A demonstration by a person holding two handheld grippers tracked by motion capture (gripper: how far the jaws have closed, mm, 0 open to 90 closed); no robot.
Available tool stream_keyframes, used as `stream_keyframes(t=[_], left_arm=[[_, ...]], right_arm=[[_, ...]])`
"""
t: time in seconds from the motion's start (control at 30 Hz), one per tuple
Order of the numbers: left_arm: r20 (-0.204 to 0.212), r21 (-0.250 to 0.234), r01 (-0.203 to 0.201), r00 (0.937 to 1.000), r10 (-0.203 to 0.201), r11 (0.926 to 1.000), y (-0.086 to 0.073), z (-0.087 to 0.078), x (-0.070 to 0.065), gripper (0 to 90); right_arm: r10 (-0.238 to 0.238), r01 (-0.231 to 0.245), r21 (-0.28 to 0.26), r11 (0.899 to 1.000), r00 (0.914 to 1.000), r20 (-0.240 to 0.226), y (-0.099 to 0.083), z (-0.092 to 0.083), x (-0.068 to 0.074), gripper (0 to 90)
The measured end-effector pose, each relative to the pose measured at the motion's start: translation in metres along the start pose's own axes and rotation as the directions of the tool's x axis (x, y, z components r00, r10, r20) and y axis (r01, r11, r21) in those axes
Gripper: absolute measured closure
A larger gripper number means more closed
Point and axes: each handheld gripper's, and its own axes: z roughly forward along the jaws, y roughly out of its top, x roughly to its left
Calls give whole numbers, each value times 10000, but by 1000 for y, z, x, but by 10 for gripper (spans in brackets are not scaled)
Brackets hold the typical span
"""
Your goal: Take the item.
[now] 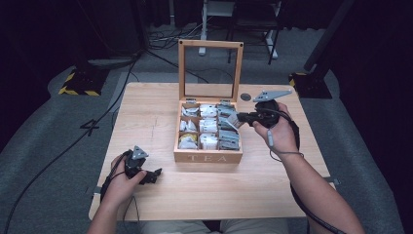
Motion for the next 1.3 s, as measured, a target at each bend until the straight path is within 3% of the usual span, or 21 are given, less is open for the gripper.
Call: stream_keyframes(t=[0.3,0.57,0.87,1.0,1.3], left_arm=[[-10,4,-33,10000,33,10000,0,0,0,4],[-7,7,-35,10000,35,10000,0,0,0,3],[-9,7,-19,10000,19,10000,0,0,0,3],[-5,5,-66,10000,66,10000,0,0,0,3],[-2,4,-62,10000,62,10000,0,0,0,3]], right_arm=[[435,-437,18,9990,9971,623,-10,-17,-24,900],[461,-497,236,9985,9903,1314,-24,-23,-46,900],[885,-939,226,9953,9806,1750,-43,-28,-73,900],[718,-776,259,9966,9816,1768,-52,-27,-81,900],[1463,-1584,428,9864,9674,2068,-79,-21,-106,900]])
